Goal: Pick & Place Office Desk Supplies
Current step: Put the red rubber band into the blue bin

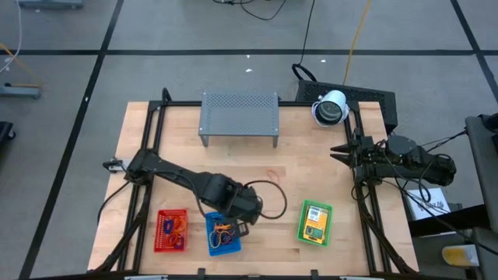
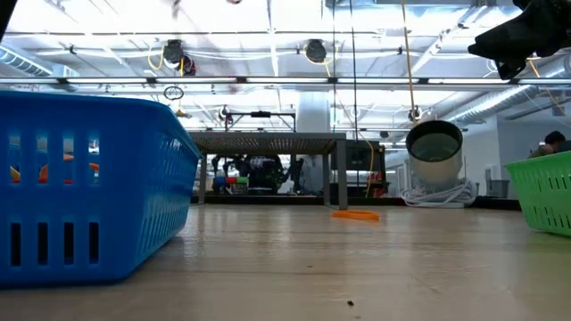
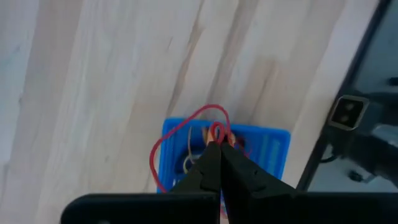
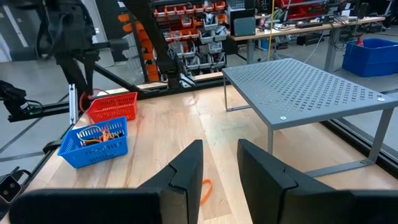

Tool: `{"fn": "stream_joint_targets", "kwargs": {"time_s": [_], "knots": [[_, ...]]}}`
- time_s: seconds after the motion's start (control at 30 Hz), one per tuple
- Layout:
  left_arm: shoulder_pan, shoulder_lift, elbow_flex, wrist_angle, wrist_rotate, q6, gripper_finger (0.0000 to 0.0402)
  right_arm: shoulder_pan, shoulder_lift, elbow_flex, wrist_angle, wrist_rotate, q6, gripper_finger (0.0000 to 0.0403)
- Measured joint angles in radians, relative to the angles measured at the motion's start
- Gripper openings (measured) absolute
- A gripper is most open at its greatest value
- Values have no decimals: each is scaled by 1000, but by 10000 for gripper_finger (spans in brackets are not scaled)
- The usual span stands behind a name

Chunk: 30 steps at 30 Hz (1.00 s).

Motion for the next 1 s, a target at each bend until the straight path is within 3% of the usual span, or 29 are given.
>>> {"fn": "stream_joint_targets", "kwargs": {"time_s": [0.27,0.47,0.7,1.0], "knots": [[-59,2,-119,41,31,-56,0,0,0,0,-1,0,0,89],[-89,1,-260,234,82,-68,0,0,0,0,0,0,0,89],[-111,1,-399,402,74,-108,0,0,0,0,0,0,0,89],[-130,-1,-553,481,57,-127,0,0,0,0,0,0,0,89]]}}
